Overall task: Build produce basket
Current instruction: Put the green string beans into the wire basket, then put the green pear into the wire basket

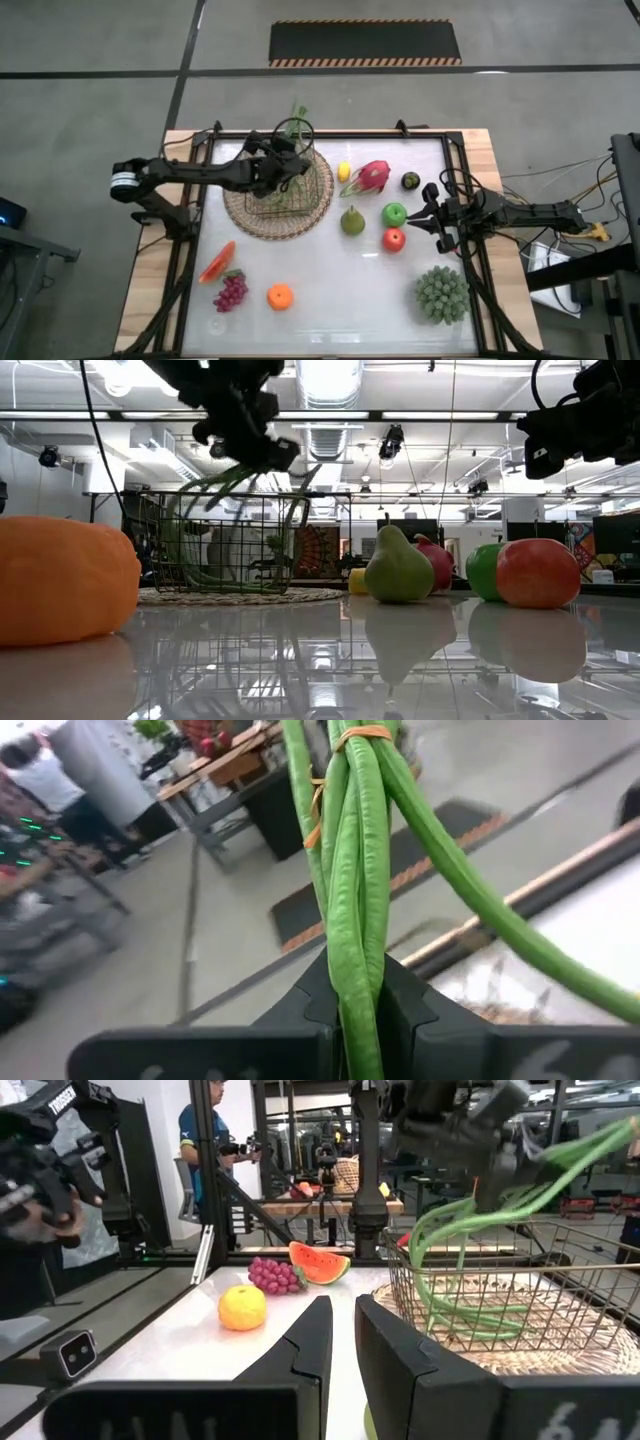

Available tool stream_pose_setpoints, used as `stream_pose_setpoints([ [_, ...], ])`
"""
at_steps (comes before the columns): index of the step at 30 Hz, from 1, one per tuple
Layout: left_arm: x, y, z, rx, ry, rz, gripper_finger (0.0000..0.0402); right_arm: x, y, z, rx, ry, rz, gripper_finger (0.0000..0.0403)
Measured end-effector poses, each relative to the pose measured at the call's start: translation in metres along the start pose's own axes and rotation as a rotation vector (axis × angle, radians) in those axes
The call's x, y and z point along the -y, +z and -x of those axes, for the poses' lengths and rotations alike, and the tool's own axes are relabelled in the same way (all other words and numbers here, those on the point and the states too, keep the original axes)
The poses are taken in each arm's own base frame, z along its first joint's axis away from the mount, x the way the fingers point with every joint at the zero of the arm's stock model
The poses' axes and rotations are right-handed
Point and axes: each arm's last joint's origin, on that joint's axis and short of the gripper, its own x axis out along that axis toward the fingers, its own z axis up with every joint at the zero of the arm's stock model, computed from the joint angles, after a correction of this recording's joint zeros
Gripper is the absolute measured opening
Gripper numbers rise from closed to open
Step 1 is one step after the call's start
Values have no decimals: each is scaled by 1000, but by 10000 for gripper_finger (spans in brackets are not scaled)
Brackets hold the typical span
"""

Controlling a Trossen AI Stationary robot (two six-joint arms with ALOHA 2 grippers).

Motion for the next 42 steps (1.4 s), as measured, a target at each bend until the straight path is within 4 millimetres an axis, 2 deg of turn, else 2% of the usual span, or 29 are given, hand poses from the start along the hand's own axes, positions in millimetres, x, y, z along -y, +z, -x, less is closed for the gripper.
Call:
stream_pose_setpoints([
  [8, 3, -27, -12, -96, -131, -187, 10, 0, 1, 0, 9, 0, 3, 38],
  [13, 0, -25, -16, -183, -252, -80, 10, 0, 1, 0, 8, 0, 3, 38],
  [22, -26, -22, -26, -531, -311, 49, 10, 0, 1, 0, 8, 0, 10, 38],
  [27, -30, -25, -33, -602, -368, 112, 17, 0, 1, 0, 15, 0, 14, 38],
  [31, -33, -19, -34, -621, -398, 128, 56, 0, 2, 0, 16, 0, 16, 38],
  [38, -43, -12, -28, -698, -374, 62, 175, 0, 2, 0, 16, 0, 16, 38],
  [42, -48, 3, -23, -683, -386, 61, 227, 0, 2, 0, 16, 0, 14, 38],
])
